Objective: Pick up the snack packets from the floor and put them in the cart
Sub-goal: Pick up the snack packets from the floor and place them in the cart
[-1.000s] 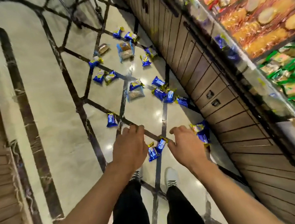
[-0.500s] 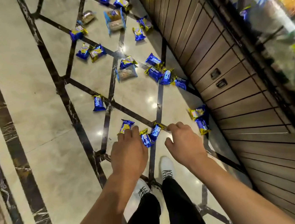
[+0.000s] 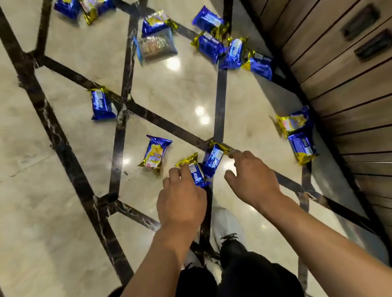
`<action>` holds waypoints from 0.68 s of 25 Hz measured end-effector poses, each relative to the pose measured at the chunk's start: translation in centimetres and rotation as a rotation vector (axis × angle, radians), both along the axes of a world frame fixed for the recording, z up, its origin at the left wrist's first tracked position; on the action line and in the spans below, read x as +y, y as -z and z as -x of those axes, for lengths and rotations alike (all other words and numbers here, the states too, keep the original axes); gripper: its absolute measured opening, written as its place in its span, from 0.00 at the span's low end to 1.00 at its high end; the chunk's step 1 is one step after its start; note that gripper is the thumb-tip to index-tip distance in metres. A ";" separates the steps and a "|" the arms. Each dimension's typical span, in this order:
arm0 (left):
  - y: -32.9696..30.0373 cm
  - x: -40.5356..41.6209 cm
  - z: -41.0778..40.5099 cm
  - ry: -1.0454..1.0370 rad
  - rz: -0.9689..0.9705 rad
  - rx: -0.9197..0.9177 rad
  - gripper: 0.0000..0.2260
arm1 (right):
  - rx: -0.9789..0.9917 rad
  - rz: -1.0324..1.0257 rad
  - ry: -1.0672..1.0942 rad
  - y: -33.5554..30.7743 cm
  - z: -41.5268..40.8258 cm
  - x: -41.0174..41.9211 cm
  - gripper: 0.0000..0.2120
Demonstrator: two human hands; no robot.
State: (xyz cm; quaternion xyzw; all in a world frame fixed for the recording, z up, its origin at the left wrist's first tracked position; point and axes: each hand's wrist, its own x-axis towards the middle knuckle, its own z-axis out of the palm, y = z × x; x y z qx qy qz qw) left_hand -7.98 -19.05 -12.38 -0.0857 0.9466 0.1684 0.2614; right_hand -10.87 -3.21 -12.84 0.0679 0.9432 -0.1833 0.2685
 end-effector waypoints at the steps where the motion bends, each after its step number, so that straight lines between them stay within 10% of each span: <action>1: 2.8 0.1 0.3 -0.028 -0.015 -0.017 0.25 | -0.012 -0.004 0.009 2.4 0.4 0.3 0.21; 17: 32.4 3.0 0.4 -0.358 -0.116 0.072 0.34 | -0.145 0.020 0.181 29.0 3.6 0.2 0.44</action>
